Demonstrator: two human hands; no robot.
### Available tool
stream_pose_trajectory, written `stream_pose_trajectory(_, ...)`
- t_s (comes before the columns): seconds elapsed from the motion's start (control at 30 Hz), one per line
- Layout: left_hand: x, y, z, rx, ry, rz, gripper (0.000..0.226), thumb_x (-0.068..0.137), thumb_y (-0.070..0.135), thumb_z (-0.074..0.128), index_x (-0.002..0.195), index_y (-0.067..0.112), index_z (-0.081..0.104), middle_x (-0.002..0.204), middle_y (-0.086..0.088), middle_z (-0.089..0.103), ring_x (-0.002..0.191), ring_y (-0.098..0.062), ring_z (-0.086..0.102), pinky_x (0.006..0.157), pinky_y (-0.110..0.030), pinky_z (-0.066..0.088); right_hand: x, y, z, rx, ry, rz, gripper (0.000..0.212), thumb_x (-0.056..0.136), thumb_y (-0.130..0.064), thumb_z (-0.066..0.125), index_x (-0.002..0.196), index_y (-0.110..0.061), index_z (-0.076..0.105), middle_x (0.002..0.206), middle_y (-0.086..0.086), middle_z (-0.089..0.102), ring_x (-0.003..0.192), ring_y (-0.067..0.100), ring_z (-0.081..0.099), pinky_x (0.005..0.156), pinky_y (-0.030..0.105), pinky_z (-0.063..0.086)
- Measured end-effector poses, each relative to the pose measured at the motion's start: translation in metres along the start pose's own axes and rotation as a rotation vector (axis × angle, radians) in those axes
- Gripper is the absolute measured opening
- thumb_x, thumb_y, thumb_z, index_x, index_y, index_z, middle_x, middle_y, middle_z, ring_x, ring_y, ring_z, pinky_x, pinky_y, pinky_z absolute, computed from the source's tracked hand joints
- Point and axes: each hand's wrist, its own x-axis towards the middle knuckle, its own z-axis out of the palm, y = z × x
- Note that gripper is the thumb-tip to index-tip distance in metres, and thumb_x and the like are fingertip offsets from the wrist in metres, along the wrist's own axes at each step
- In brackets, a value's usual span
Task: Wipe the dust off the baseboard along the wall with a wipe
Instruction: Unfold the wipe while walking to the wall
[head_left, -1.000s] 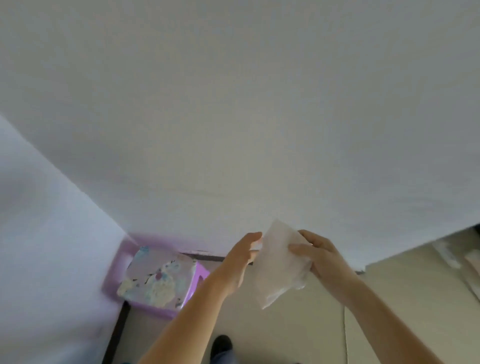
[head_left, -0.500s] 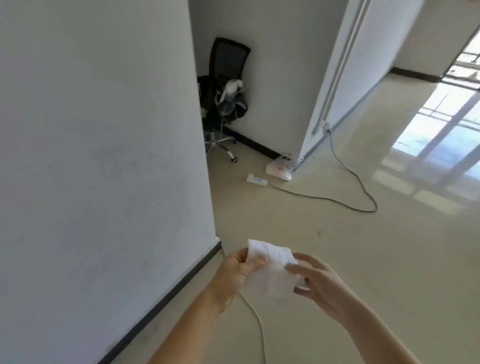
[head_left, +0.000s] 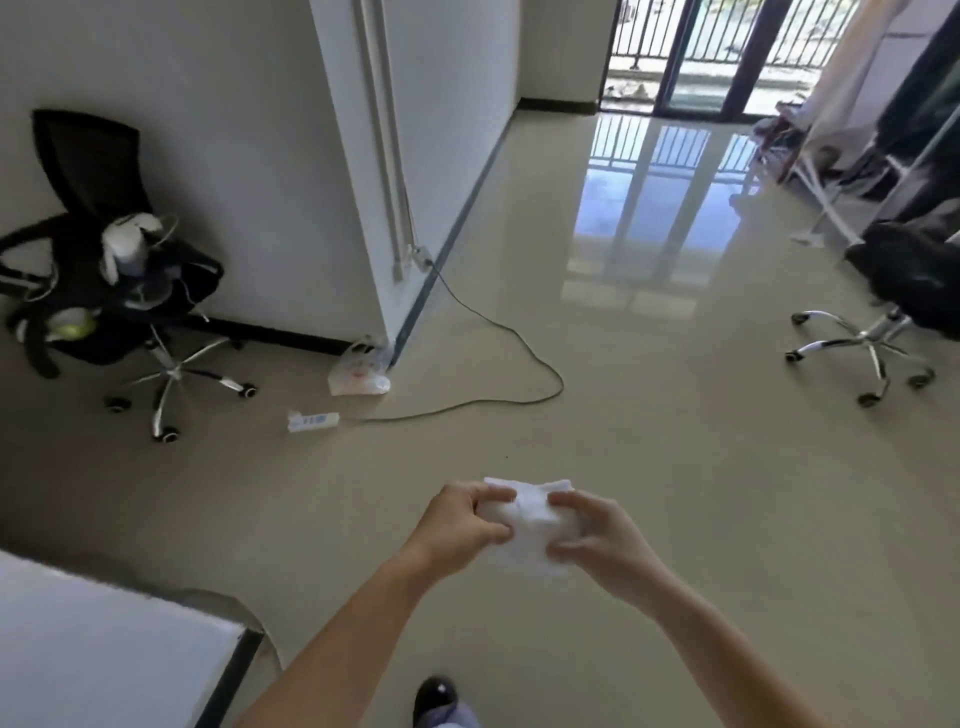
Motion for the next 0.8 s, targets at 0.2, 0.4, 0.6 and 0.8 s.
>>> stream_pose_trajectory(0.2,0.167,0.067,-0.015,0.32,0.117,0.137,0.016,0.079,0.027,0.073,0.092,0.018,0.075,0.09,0.0,0.066,0.081,-0.012,0.061,0.064,-0.015,0.041,0.163,-0.035,-0.068,-0.451,0.208,-0.174,0.011,0.076,-0.021,0.066,0.085,-0.026,0.073,0.085,-0.003,0.056,0.081,0.012,0.055,0.066,0.019,0.041)
stream_pose_trajectory(0.4,0.332,0.148,-0.054,0.341,0.218,0.203,0.022,0.077,0.031,0.075,0.073,0.013,0.063,0.088,-0.003,0.062,0.084,-0.016,0.056,0.067,-0.024,0.037,0.321,-0.104,-0.128,-0.281,0.337,-0.083,0.016,0.075,-0.021,0.07,0.065,-0.023,0.057,0.072,-0.007,0.053,0.066,0.01,0.051,0.053,0.015,0.032)
stream_pose_trajectory(0.6,0.462,0.223,-0.072,0.207,0.195,0.12,0.03,0.077,0.03,0.071,0.065,0.018,0.046,0.055,0.006,0.046,0.052,-0.012,0.04,0.05,-0.024,0.031,0.449,-0.151,-0.182,-0.185,0.456,-0.061,0.014,0.075,-0.022,0.07,0.074,-0.012,0.06,0.064,0.003,0.063,0.059,0.022,0.058,0.051,0.035,0.049)
stream_pose_trajectory(0.8,0.621,0.278,-0.078,0.166,0.307,0.058,0.024,0.081,0.029,0.067,0.078,0.009,0.054,0.06,0.003,0.052,0.057,-0.016,0.046,0.053,-0.026,0.036,0.615,-0.18,-0.235,-0.26,0.395,-0.125,0.034,0.081,-0.02,0.065,0.056,-0.005,0.048,0.051,0.0,0.045,0.052,0.017,0.039,0.047,0.029,0.034)
